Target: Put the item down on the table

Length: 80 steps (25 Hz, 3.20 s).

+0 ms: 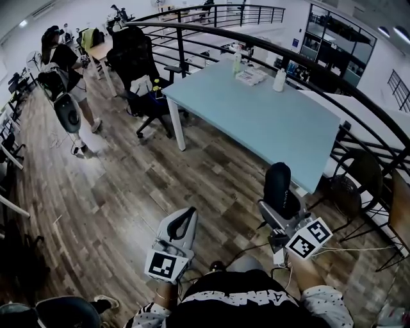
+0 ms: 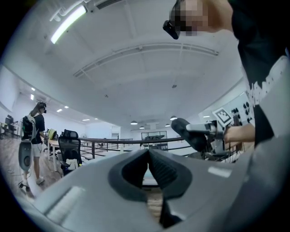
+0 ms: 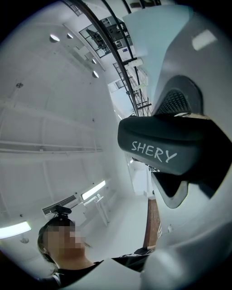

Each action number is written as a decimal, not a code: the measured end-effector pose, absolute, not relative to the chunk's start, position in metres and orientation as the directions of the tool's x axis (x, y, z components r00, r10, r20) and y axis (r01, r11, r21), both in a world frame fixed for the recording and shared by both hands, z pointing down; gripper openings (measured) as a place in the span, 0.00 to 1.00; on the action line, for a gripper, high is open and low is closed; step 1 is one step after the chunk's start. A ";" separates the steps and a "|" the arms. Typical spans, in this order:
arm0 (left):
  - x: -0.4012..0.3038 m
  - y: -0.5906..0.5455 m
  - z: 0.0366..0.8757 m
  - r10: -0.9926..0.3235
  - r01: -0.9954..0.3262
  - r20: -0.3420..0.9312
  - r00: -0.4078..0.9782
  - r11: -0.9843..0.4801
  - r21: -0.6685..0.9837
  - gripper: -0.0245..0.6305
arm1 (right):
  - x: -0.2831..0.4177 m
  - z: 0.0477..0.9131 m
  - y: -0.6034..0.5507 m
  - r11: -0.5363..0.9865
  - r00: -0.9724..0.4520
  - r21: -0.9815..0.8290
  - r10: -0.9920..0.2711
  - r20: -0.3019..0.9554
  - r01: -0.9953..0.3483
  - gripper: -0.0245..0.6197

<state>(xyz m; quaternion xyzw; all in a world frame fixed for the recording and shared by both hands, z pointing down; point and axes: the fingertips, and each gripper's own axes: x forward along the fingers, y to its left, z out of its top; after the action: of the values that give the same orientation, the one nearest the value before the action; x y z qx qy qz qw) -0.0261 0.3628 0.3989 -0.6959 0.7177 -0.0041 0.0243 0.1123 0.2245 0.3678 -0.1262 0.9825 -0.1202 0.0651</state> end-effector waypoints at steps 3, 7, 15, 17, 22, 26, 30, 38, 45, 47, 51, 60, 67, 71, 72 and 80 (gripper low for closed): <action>-0.029 0.355 0.402 -1.000 -0.999 -0.021 -0.022 0.023 -0.033 0.04 | 0.111 0.367 0.217 0.937 -0.957 -0.257 -0.272 -0.103 -0.238 0.64; -0.032 0.338 0.405 -1.000 -1.000 -0.023 -0.013 0.013 -0.020 0.04 | 0.112 0.371 0.201 0.934 -0.954 -0.256 -0.282 -0.104 -0.248 0.64; -0.065 0.292 0.401 -0.999 -0.997 -0.002 -0.048 0.048 -0.061 0.04 | 0.088 0.375 0.139 0.929 -0.948 -0.272 -0.293 -0.128 -0.251 0.64; -0.079 0.275 0.402 -0.998 -0.996 0.013 -0.059 0.058 -0.073 0.04 | 0.077 0.377 0.121 0.927 -0.945 -0.280 -0.296 -0.138 -0.249 0.64; -0.103 0.217 0.395 -0.998 -0.995 0.002 -0.059 0.058 -0.084 0.04 | 0.052 0.386 0.066 0.920 -0.944 -0.301 -0.301 -0.133 -0.251 0.64; -0.124 0.170 0.399 -0.999 -0.996 0.001 -0.048 0.048 -0.070 0.04 | 0.036 0.391 0.023 0.912 -0.942 -0.316 -0.312 -0.124 -0.261 0.64; -0.140 0.121 0.400 -1.000 -0.997 0.002 -0.025 0.025 -0.072 0.04 | 0.023 0.392 -0.022 0.907 -0.938 -0.318 -0.326 -0.119 -0.275 0.64; -0.157 0.028 0.403 -1.000 -0.997 0.003 0.019 -0.019 -0.079 0.04 | 0.012 0.395 -0.107 0.895 -0.925 -0.312 -0.365 -0.107 -0.318 0.64; -0.157 -0.044 0.400 -0.998 -0.995 0.003 0.070 -0.070 -0.066 0.04 | 0.016 0.395 -0.169 0.877 -0.906 -0.315 -0.411 -0.103 -0.362 0.64; -0.152 -0.061 0.398 -0.996 -0.993 0.008 0.091 -0.091 -0.073 0.04 | 0.021 0.395 -0.182 0.872 -0.901 -0.320 -0.421 -0.106 -0.370 0.64; -0.144 -0.083 0.385 -0.994 -0.989 -0.001 0.105 -0.104 -0.103 0.04 | 0.030 0.391 -0.204 0.867 -0.893 -0.324 -0.433 -0.119 -0.378 0.64; -0.142 -0.113 0.379 -0.994 -0.988 -0.001 0.111 -0.110 -0.111 0.04 | 0.031 0.389 -0.238 0.858 -0.884 -0.350 -0.446 -0.142 -0.376 0.64; -0.150 -0.139 0.393 -0.989 -0.987 0.016 0.147 -0.148 -0.069 0.04 | 0.022 0.399 -0.258 0.848 -0.880 -0.361 -0.458 -0.130 -0.388 0.64; -0.161 -0.174 0.400 -0.982 -0.980 0.016 0.186 -0.187 -0.071 0.04 | 0.016 0.400 -0.282 0.833 -0.863 -0.355 -0.491 -0.117 -0.425 0.64; -0.164 -0.187 0.402 -0.979 -0.976 0.017 0.204 -0.204 -0.073 0.04 | 0.014 0.400 -0.291 0.826 -0.856 -0.353 -0.504 -0.116 -0.439 0.64; -0.188 -0.288 0.390 -0.935 -0.932 -0.003 0.354 -0.353 -0.083 0.04 | -0.001 0.399 -0.351 0.749 -0.772 -0.349 -0.628 -0.101 -0.563 0.64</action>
<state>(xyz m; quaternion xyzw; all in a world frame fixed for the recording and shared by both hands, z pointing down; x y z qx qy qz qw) -0.1885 -0.2882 0.3896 -0.8221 0.5678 -0.0224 0.0352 -0.0010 -0.3507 0.3991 -0.3205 0.9290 -0.1510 0.1067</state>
